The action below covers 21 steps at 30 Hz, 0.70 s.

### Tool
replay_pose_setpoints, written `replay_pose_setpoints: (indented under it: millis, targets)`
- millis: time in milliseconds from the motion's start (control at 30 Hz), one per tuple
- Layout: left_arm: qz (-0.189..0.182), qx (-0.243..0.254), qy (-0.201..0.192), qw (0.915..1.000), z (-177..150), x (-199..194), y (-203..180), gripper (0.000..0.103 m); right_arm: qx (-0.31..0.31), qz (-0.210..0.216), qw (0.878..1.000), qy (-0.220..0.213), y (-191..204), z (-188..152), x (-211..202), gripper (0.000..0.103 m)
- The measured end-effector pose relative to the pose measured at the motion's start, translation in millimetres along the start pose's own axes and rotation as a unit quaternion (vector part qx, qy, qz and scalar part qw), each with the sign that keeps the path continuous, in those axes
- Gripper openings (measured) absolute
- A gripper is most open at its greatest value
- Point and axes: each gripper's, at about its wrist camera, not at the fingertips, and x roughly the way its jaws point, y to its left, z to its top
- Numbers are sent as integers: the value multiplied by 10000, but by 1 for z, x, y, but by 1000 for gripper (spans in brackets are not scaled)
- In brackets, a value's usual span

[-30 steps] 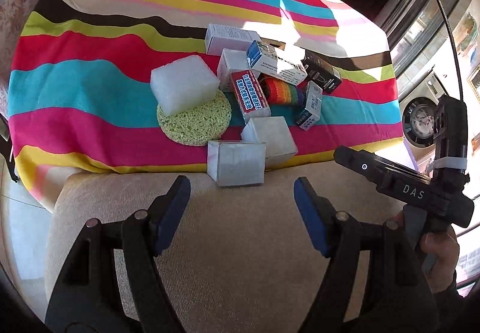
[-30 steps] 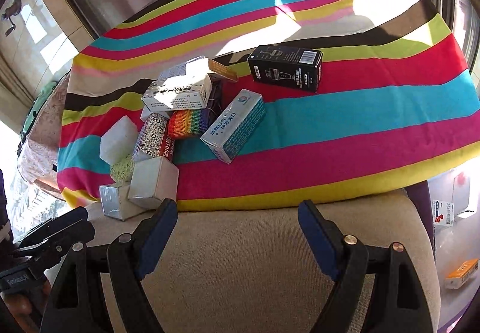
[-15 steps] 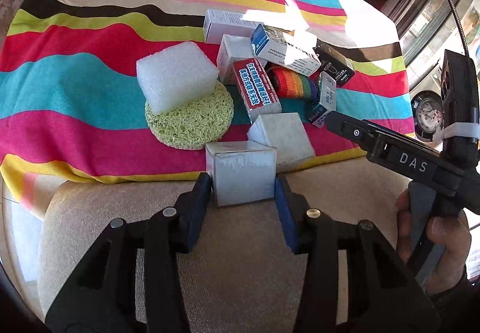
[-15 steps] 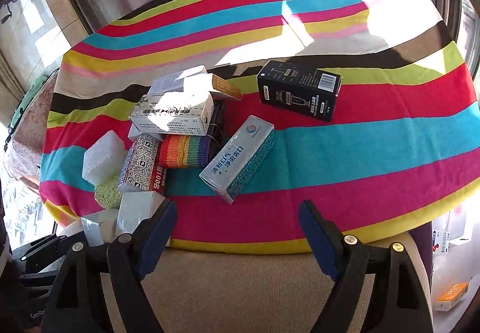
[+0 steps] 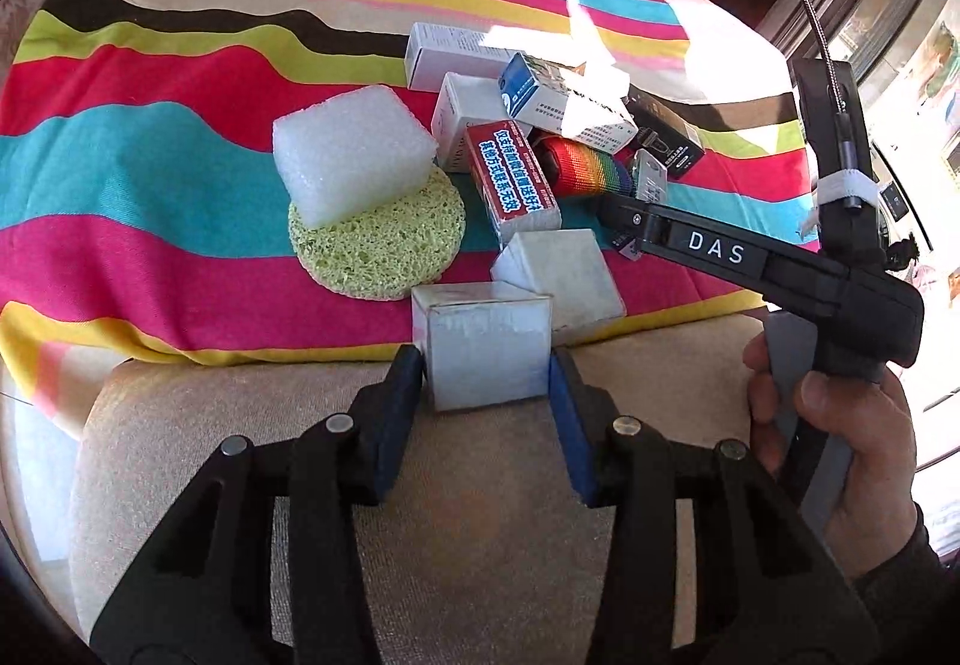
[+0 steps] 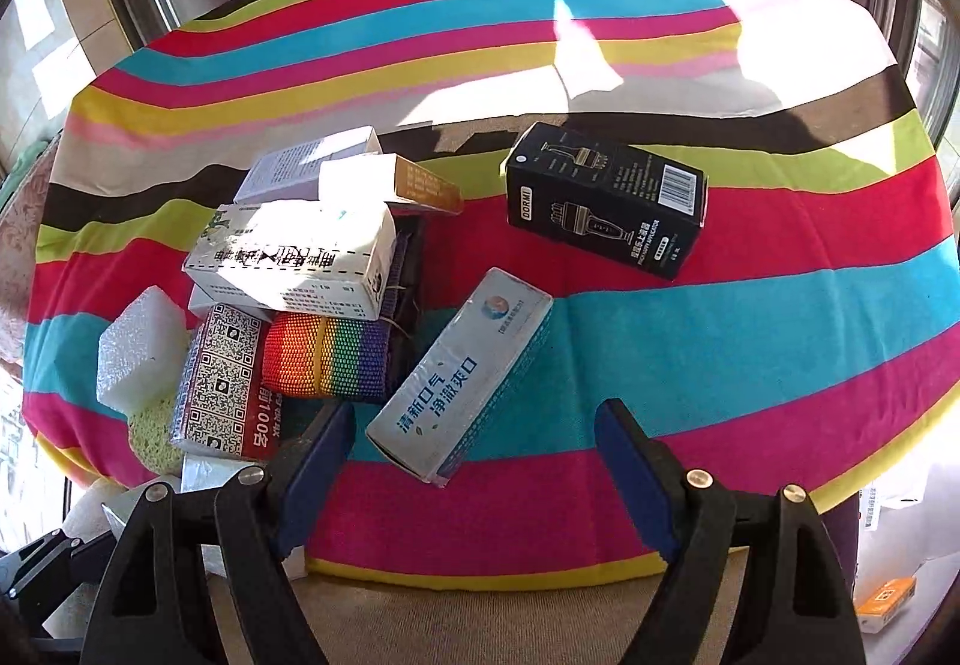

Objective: Organize objects
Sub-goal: 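Grasp the blue-white box with right tool while left tool grasps a small white cube box, then carry both boxes over the bin and open both tools to drop them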

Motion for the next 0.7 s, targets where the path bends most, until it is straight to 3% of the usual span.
replay_pose_setpoints:
  millis: [167,233,300,533,700]
  targets:
    - [-50,19,-115,9999,0,-3,-1,47,230,-44,9997,-57,-10,1,0,59]
    - [-26,41,-186,9998,0,-5,-2,47,299,-86,9995,-71,-13,0,0,43]
    - [-27,70,-268,9996,0,-8,-4,47,373,-14,9993,-88,-16,-1,-1,34]
    - [30,104,-512,9986,-3,-21,-11,47,455,277,9982,-279,-24,-11,-15,31]
    - [-182,-5,-583,9981,-8,-26,-18,47,598,476,9961,-432,-29,-20,-32,31]
